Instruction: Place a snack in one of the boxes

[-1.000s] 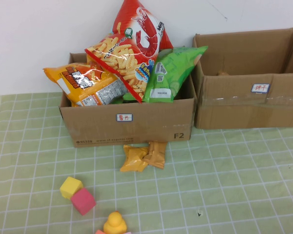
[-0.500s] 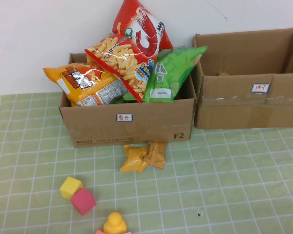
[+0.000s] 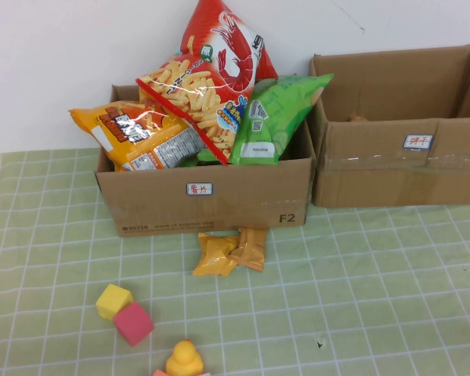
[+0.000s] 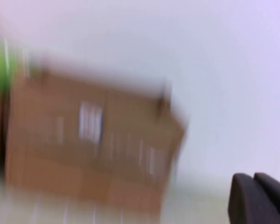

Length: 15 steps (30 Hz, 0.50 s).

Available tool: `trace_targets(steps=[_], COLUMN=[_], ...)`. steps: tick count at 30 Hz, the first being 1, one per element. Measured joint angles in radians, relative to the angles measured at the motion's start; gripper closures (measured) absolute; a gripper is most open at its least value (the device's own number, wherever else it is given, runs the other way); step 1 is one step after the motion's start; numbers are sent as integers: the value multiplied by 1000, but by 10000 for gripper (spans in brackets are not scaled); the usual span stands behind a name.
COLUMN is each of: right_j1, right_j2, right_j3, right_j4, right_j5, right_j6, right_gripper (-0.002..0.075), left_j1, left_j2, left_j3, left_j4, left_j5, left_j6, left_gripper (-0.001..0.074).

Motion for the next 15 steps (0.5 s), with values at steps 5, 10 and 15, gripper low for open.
trace_targets(steps=[5,10,15], right_j1=[0,0,0], right_j2=[0,0,0], right_j3=[0,0,0], right_j4=[-11,22,36], right_j5=[-394,-574,-591], right_j6=[25,44,153], right_gripper=[728,728,728], left_j1=[0,0,0], left_j2=[0,0,0], left_j3=[0,0,0], left_j4=[0,0,0], left_j5=[-277,-454,-547], left_j6=[2,2,-18], left_gripper=[737,737,737])
